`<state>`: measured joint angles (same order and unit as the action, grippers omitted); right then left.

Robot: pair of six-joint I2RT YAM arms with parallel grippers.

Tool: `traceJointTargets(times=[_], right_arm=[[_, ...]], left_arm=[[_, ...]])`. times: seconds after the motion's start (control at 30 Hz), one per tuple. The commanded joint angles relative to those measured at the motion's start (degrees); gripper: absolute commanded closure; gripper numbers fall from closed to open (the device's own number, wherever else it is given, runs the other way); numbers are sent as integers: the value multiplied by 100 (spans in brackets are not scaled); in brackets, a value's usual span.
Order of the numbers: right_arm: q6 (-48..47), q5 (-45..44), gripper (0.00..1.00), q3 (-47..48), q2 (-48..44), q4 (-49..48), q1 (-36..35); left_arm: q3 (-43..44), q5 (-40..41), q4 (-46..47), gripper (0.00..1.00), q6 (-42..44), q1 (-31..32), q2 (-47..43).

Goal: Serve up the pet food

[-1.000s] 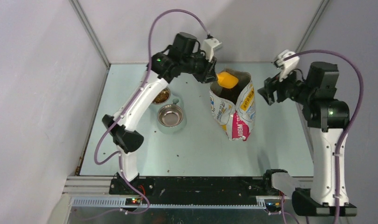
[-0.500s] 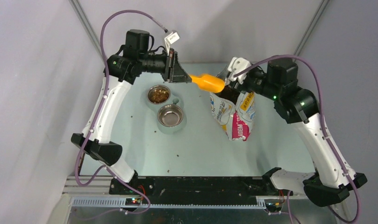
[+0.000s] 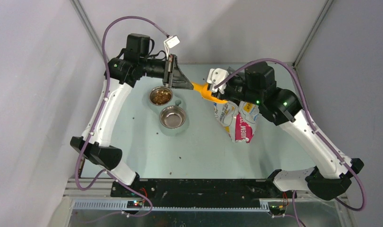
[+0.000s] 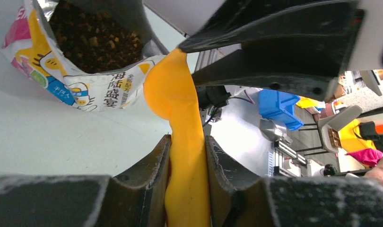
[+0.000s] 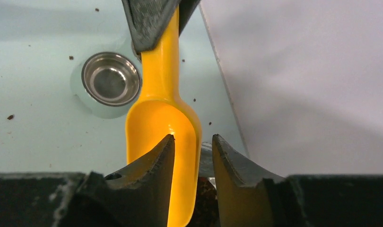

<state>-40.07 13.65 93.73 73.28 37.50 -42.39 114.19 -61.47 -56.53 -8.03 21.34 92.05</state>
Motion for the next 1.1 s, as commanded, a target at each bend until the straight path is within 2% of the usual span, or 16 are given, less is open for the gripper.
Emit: traceJointTargets(times=[0.0, 0.17, 0.33, 0.43, 0.6, 1.07], right_arm=[[158, -271, 64, -89, 134, -219, -27], [208, -284, 74, -105, 189, -270, -30], [285, -268, 99, -157, 188, -284, -31], [370, -281, 100, -244, 165, -303, -29], [487, -284, 100, -325, 111, -298, 2], [673, -356, 100, -333, 119, -331, 90]], left_arm=[[-10, -575, 186, 100, -165, -33, -299], [-63, -773, 378, 100, -378, -66, -278], [-153, -820, 647, 100, -677, -86, -257], [-209, -787, 817, 92, -770, -86, -249], [-271, -830, 970, 85, -918, -86, -240], [-335, -728, 1173, 71, -1068, -86, -266]])
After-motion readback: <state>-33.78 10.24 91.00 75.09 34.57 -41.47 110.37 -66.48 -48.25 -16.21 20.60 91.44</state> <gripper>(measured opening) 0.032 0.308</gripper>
